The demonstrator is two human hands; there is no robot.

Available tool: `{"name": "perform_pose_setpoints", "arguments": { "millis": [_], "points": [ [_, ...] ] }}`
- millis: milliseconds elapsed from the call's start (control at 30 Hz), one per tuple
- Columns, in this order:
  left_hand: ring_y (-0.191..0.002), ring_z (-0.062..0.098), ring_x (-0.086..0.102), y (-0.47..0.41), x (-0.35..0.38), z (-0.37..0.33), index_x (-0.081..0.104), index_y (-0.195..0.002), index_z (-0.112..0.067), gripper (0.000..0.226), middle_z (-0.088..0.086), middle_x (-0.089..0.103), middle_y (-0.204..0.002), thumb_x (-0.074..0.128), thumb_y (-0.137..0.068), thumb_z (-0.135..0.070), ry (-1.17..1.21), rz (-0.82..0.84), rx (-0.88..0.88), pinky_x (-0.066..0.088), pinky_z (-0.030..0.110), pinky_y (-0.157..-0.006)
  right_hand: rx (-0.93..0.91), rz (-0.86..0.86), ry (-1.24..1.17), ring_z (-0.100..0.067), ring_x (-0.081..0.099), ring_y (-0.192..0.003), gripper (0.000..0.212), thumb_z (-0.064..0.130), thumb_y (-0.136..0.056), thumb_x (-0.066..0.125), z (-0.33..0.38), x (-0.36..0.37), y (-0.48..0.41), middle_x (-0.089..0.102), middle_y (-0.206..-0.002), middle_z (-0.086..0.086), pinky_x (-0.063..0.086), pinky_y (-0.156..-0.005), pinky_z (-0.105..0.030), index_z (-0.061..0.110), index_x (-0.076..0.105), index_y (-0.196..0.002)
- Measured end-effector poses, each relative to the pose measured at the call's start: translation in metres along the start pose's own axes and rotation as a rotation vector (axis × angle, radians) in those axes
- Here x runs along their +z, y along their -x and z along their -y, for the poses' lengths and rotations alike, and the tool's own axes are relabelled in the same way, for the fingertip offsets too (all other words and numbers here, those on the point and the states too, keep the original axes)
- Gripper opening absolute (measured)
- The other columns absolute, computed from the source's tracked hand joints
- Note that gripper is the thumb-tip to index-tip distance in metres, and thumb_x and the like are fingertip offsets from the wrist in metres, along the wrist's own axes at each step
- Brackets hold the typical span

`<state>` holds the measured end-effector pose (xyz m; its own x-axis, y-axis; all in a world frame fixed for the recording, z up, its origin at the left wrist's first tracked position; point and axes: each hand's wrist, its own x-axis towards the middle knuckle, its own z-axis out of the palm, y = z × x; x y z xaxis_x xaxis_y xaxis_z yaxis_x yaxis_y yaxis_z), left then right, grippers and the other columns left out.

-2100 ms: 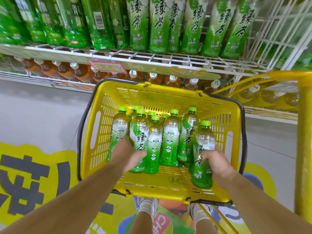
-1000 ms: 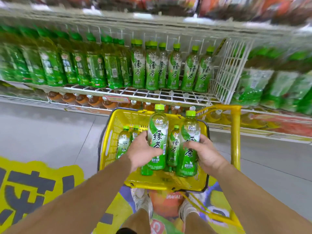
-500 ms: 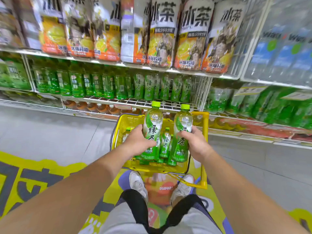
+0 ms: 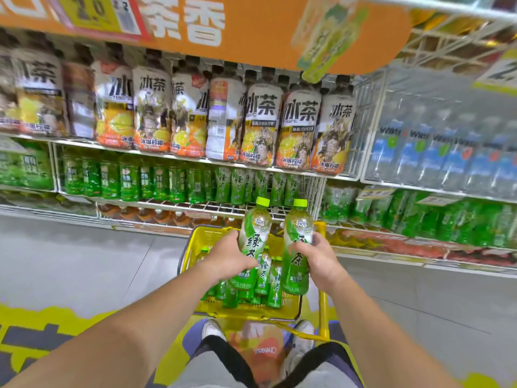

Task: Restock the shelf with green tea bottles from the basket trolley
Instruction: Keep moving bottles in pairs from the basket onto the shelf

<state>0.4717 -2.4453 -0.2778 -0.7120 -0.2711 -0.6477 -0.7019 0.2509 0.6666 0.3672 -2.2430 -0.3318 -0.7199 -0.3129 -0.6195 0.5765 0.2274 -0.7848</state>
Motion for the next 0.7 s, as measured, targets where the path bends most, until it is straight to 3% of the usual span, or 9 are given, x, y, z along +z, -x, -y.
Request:
{"name": "perform_pose_setpoints", "arguments": {
  "millis": [67,133,300,400,533,633,700],
  "points": [
    [-0.079,0.016,0.061,-0.005,0.001,-0.001,0.054,-0.103,-0.021,0.044,0.001,0.063,-0.096,0.08,-0.068,-0.025,-0.001,-0.013,-0.013,0.047,0.03,-0.062,0.006,0.006,0.0,-0.032,0.052,-0.128,0.112,0.048,-0.033,0.092,-0.012,-0.006,-0.02,0.053,-0.14,-0.008,0.043,-0.102,-0.063,0.025,0.048,-0.134],
    [-0.084,0.016,0.062,-0.014,0.004,-0.002,0.054,-0.104,-0.022,0.044,0.0,0.063,-0.098,0.08,-0.069,-0.024,0.006,-0.029,-0.032,0.047,0.031,-0.065,0.005,0.041,0.022,-0.034,0.053,-0.127,0.11,0.052,-0.034,0.092,-0.019,-0.011,-0.036,0.054,-0.14,-0.009,0.044,-0.101,-0.064,0.026,0.049,-0.132],
    [-0.091,0.017,0.063,-0.041,0.015,-0.007,0.056,-0.113,-0.02,0.047,-0.001,0.065,-0.103,0.08,-0.072,-0.02,0.064,-0.098,-0.093,0.05,0.033,-0.073,0.059,0.086,-0.006,-0.029,0.052,-0.122,0.088,0.025,-0.056,0.086,0.027,-0.002,-0.032,0.053,-0.133,-0.001,0.04,-0.107,-0.057,0.019,0.044,-0.134],
    [-0.091,0.017,0.065,-0.06,0.023,-0.013,0.058,-0.11,-0.022,0.046,-0.002,0.068,-0.102,0.08,-0.07,-0.021,0.093,-0.137,-0.116,0.055,0.04,-0.083,0.043,0.131,-0.004,-0.033,0.057,-0.12,0.083,0.027,-0.051,0.086,0.028,-0.013,-0.058,0.057,-0.133,-0.007,0.041,-0.104,-0.062,0.019,0.052,-0.127],
    [-0.086,0.016,0.068,-0.087,0.037,-0.02,0.06,-0.102,-0.026,0.045,-0.005,0.071,-0.093,0.081,-0.063,-0.023,0.122,-0.218,-0.142,0.057,0.042,-0.084,0.091,0.219,0.026,-0.032,0.05,-0.127,0.092,0.027,-0.051,0.091,0.022,-0.031,-0.101,0.048,-0.143,-0.006,0.036,-0.107,-0.063,0.024,0.045,-0.132],
    [-0.082,0.014,0.068,-0.109,0.054,-0.021,0.059,-0.099,-0.026,0.039,-0.005,0.07,-0.09,0.082,-0.067,-0.019,0.17,-0.267,-0.162,0.057,0.035,-0.077,0.124,0.245,0.021,-0.039,0.054,-0.124,0.109,0.032,-0.043,0.095,0.025,-0.039,-0.126,0.049,-0.143,-0.015,0.041,-0.099,-0.068,0.022,0.042,-0.137],
    [-0.081,0.012,0.067,-0.127,0.065,-0.016,0.06,-0.097,-0.024,0.036,-0.003,0.071,-0.091,0.082,-0.07,-0.016,0.196,-0.299,-0.16,0.057,0.033,-0.076,0.127,0.266,-0.007,-0.034,0.064,-0.107,0.094,0.016,-0.061,0.088,0.032,-0.037,-0.136,0.057,-0.128,-0.014,0.054,-0.086,-0.06,0.021,0.038,-0.141]
  ]
}}
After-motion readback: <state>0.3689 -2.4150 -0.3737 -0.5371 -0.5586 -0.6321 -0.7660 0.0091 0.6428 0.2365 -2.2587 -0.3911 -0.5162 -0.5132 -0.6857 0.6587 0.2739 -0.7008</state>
